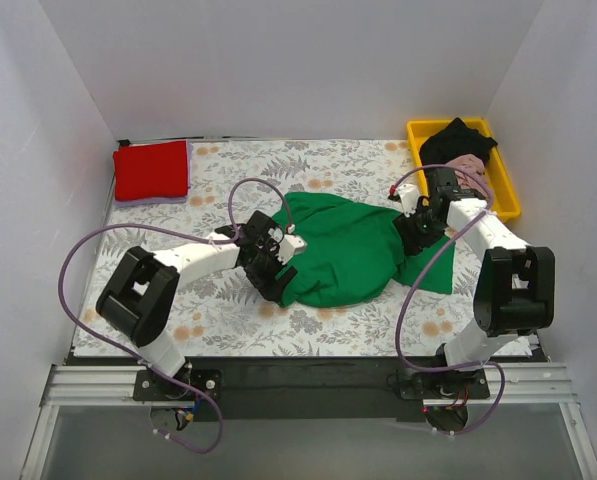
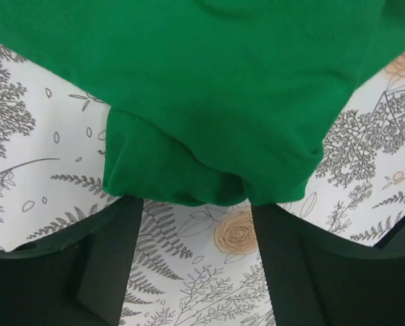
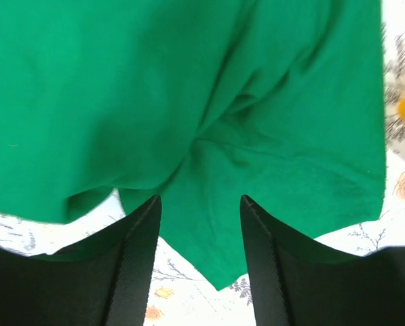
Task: Fold and stack the t-shirts
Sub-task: Flatten the tshirt out
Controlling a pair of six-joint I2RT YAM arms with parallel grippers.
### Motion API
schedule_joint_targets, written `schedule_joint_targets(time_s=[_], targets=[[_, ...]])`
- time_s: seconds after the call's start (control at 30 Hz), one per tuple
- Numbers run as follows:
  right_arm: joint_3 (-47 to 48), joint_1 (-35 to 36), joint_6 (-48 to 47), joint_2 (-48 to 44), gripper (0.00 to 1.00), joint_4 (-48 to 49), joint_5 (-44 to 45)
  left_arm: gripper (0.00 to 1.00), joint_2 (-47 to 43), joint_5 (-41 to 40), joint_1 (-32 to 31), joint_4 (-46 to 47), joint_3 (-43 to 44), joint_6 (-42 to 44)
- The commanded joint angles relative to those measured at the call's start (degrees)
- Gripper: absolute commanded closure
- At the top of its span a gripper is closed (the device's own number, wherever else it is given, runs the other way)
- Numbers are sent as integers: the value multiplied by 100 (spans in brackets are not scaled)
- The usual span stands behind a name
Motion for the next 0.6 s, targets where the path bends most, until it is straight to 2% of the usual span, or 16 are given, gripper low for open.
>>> schedule_joint_targets(time_s=[0.0,0.03,0.07,0.13,0.17,0.2,0.27,0.3,0.37,0.4,0.43,0.53,0.57], targets=[[19,-10,-121,222,46,41,543,37,305,-822,-46,607,45,-67],[1,-10,-130,388,50,67,631,43,341,-884,-46,624,89,-58],[-17,-10,-174,468,52,94,789,57,341,-894,-46,633,98,-67],[-61,-18,-183,635,57,225,956,77,271,-964,-20,589,90,-49],[-87,-10,-200,697,58,252,1044,96,236,-973,24,563,98,-49],[-105,17,-235,811,60,235,1071,100,192,-947,233,536,107,-49],[-280,139,-271,864,66,226,1106,100,95,-631,611,317,256,3],[-376,375,-384,821,68,200,1106,100,104,-526,1083,195,361,56],[-763,744,-464,725,69,182,1063,100,217,-288,1578,-157,790,152],[-868,1181,-473,593,69,147,1010,100,270,-200,2067,-263,984,162],[-1026,1421,-447,540,69,112,914,100,436,-95,2299,-481,1169,170],[-1045,2431,-254,425,69,-221,247,100,1023,81,2967,-1244,2152,127],[-958,2704,-210,390,69,-301,-268,100,1192,238,3065,-1474,2468,126]])
